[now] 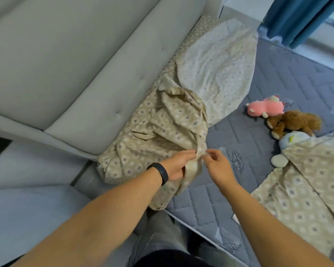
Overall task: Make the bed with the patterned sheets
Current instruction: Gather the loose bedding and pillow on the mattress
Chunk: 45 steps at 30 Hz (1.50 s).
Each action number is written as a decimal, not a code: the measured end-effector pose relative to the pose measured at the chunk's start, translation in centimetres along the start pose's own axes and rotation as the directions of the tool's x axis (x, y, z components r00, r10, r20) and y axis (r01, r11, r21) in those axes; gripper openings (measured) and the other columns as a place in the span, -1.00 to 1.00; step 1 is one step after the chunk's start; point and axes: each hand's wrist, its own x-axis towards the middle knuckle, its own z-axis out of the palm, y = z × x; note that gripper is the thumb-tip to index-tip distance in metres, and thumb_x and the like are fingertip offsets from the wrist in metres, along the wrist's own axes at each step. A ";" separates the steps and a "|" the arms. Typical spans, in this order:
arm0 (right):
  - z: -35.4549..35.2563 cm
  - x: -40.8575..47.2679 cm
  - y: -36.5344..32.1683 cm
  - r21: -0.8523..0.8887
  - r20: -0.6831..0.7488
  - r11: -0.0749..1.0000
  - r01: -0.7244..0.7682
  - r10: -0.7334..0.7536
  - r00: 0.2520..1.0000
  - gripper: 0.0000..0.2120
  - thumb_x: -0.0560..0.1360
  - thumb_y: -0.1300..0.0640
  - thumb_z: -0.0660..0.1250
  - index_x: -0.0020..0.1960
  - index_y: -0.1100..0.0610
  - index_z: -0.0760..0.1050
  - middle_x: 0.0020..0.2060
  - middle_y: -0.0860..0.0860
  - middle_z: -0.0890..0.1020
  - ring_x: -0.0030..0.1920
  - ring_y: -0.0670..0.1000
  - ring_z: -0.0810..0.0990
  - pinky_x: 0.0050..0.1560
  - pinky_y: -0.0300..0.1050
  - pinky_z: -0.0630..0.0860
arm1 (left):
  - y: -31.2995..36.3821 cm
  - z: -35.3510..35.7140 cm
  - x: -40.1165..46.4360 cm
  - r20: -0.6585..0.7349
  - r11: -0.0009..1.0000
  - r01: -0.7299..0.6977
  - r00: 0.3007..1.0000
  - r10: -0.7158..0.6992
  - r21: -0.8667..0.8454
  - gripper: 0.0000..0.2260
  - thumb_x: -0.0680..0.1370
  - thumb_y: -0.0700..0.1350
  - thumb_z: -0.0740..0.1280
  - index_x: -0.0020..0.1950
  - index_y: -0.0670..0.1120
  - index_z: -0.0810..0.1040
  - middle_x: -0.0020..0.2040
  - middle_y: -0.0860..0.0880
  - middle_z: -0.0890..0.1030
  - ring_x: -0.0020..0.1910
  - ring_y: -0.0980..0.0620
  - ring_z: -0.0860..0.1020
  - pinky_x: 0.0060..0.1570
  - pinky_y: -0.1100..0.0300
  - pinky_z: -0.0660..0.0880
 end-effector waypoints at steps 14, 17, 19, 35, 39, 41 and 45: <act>-20.8 -7.2 8.7 0.140 -0.038 0.990 -0.004 0.009 0.999 -0.64 0.61 0.24 0.08 -0.35 0.09 0.13 -0.44 0.02 0.22 -0.41 0.01 0.15 -0.27 0.01 0.14 | -10.5 15.7 -2.0 -0.296 0.479 0.053 0.844 0.448 0.876 0.00 0.43 0.03 0.56 0.64 0.14 -0.08 0.60 -0.03 -0.05 0.57 -0.10 0.05 0.49 -0.08 0.23; -24.0 -8.8 10.5 0.093 -0.163 0.992 0.089 -0.073 0.984 -0.65 0.60 0.22 0.11 -0.35 0.10 0.14 -0.42 0.04 0.25 -0.35 0.02 0.19 -0.25 -0.01 0.12 | -9.7 17.4 0.4 -0.289 0.286 0.155 0.803 0.522 0.946 0.00 0.44 0.07 0.54 0.65 0.14 -0.10 0.63 -0.12 -0.09 0.60 -0.22 -0.06 0.53 -0.16 0.11; -25.7 -9.9 11.5 0.106 -0.237 0.987 0.121 -0.093 0.967 -0.67 0.58 0.20 0.13 -0.35 0.09 0.16 -0.41 0.05 0.26 -0.35 0.02 0.21 -0.26 -0.01 0.13 | -9.0 18.1 2.0 -0.240 0.043 0.252 0.837 0.491 0.967 -0.30 0.52 0.16 0.43 0.60 0.09 0.24 0.60 -0.15 0.15 0.57 -0.24 0.08 0.49 -0.11 0.14; -23.4 -8.1 17.9 -0.293 -0.074 0.954 -0.058 0.038 0.997 -0.79 0.63 0.04 0.20 0.05 0.15 0.54 -0.06 0.05 0.56 -0.01 0.10 0.53 -0.05 -0.10 0.36 | -14.0 18.6 0.7 -0.047 0.528 0.047 0.999 -0.014 0.848 -0.83 0.63 0.02 0.32 -0.10 -0.01 0.49 -0.20 0.00 0.48 -0.25 0.04 0.41 -0.27 0.15 0.31; -20.7 -8.7 19.1 -0.286 0.026 0.957 -0.052 0.062 0.998 -0.79 0.62 0.09 0.20 0.09 0.16 0.57 -0.04 0.04 0.60 0.05 0.15 0.56 -0.09 -0.08 0.38 | -14.4 15.3 0.7 -0.188 0.489 0.103 0.974 0.128 0.866 -0.91 0.64 -0.11 0.27 -0.04 -0.09 0.46 -0.08 -0.12 0.47 -0.09 -0.02 0.45 -0.08 0.11 0.32; -20.5 -9.5 19.8 -0.244 0.016 0.966 -0.079 0.085 0.996 -0.69 0.65 0.04 0.19 0.25 0.17 0.57 0.09 0.05 0.62 0.10 0.12 0.57 0.01 -0.08 0.43 | -15.2 14.6 0.9 -0.232 0.456 0.137 0.959 0.160 0.879 -0.95 0.62 -0.17 0.23 -0.03 -0.09 0.45 -0.08 -0.13 0.46 -0.07 -0.03 0.45 -0.05 0.10 0.34; -21.2 -10.1 21.5 -0.188 -0.045 0.968 -0.168 0.163 0.986 -0.65 0.64 0.01 0.19 0.12 0.27 0.59 0.01 0.17 0.65 0.05 0.21 0.60 0.03 0.02 0.51 | -16.3 15.6 1.4 -0.284 0.465 0.167 0.939 0.195 0.869 -0.76 0.61 -0.13 0.27 0.28 -0.08 0.48 0.14 -0.08 0.52 0.11 -0.08 0.51 0.12 0.08 0.45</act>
